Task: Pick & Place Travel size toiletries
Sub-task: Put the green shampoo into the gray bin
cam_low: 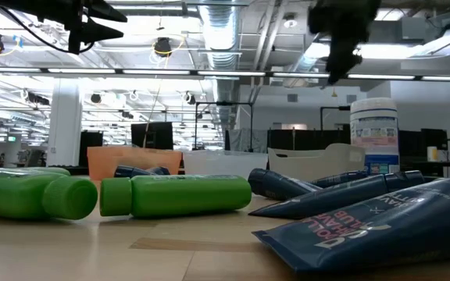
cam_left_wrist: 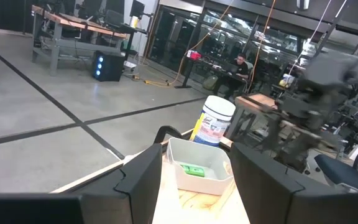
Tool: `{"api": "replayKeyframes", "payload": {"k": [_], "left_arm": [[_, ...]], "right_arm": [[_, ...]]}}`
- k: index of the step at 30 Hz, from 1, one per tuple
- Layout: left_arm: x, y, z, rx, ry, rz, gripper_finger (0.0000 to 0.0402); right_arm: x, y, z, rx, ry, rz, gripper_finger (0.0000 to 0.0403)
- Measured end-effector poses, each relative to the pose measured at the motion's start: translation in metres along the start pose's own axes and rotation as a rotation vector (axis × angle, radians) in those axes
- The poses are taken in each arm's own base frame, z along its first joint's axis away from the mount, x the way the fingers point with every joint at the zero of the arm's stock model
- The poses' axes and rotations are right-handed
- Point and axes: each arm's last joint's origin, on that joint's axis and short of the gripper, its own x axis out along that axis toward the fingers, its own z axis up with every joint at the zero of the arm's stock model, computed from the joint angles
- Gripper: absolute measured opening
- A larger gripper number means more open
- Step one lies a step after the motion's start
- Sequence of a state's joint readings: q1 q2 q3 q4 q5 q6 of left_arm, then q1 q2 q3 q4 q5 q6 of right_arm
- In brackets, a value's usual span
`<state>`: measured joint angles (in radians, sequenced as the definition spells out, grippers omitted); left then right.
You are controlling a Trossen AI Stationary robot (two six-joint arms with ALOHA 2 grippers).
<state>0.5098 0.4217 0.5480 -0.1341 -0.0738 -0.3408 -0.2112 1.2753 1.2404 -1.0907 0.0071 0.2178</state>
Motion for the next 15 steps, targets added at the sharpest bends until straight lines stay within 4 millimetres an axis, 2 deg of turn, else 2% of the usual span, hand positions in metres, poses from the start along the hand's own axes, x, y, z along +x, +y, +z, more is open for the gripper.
{"api": "replayKeyframes", "payload": {"k": [7,15], "left_arm": [[0.000,0.000,0.000,0.000,-0.001,0.000,0.0185],[0.000,0.000,0.000,0.001,-0.001,0.000,0.0185]], "right_arm": [[-0.006,0.065,-0.030,-0.089,0.082,0.109,0.0239],[0.023,0.121,-0.069,-0.130,0.264,0.086,0.0239]]}}
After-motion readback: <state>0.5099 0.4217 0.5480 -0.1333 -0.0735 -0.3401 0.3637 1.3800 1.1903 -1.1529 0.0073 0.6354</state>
